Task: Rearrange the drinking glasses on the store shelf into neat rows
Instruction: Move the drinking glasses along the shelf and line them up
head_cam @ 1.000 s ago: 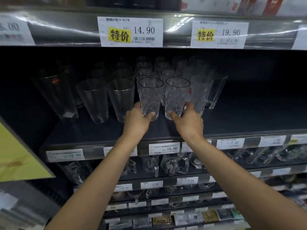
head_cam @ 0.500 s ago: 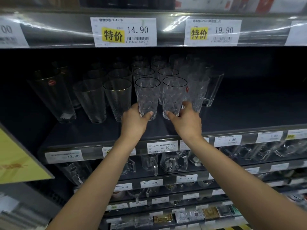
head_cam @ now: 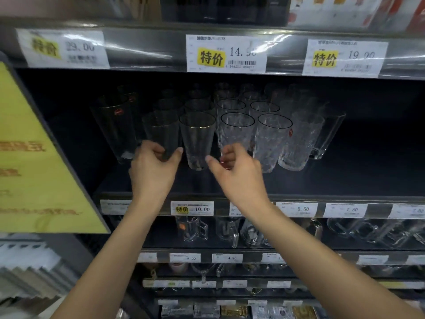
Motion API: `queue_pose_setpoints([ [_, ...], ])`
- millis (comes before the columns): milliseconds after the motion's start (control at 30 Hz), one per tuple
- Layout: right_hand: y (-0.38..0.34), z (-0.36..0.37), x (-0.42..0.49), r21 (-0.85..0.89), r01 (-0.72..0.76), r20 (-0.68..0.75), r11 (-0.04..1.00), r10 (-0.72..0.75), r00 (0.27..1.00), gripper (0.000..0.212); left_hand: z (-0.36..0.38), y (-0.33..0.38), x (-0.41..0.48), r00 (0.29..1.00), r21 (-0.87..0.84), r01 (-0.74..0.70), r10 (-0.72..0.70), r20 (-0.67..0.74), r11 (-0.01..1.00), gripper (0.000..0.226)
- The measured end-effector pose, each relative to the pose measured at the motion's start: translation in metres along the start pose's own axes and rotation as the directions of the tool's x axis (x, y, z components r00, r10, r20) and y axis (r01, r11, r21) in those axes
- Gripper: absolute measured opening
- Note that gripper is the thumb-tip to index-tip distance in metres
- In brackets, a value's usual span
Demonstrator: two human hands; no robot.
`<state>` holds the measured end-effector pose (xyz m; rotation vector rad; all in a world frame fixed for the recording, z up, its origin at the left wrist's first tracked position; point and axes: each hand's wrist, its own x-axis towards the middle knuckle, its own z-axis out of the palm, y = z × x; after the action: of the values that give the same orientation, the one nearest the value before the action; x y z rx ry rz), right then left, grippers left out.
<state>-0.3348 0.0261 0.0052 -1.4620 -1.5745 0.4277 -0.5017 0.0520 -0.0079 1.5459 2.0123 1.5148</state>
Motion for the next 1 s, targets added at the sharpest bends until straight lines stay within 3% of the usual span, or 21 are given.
queue_pose_setpoints([
  [67, -0.008, 0.017, 0.000, -0.024, -0.034, 0.061, 0.999, 0.035, 0.998, 0.044, -0.001, -0.017, 0.009, 0.998, -0.030, 0.064, -0.065, -0.018, 0.997, 0.060],
  [233, -0.010, 0.044, 0.006, -0.059, -0.133, 0.066, 0.989, 0.136, 0.988, 0.056, 0.009, -0.040, 0.028, 0.978, -0.082, 0.134, -0.119, 0.170, 0.988, 0.092],
  [467, -0.006, 0.065, 0.025, -0.066, -0.230, 0.038, 0.971, 0.233, 0.972, 0.062, 0.018, -0.045, 0.053, 0.956, -0.163, 0.092, -0.041, 0.291, 0.982, 0.076],
  [700, -0.001, 0.074, 0.035, -0.124, -0.218, 0.012, 0.968, 0.221, 0.975, 0.061, 0.022, -0.052, 0.055, 0.957, -0.181, 0.074, -0.019, 0.289, 0.981, 0.062],
  [1000, 0.004, 0.074, 0.033, -0.089, -0.215, 0.008, 0.972, 0.217, 0.976, 0.064, 0.023, -0.051, 0.053, 0.952, -0.200, 0.069, -0.005, 0.306, 0.977, 0.062],
])
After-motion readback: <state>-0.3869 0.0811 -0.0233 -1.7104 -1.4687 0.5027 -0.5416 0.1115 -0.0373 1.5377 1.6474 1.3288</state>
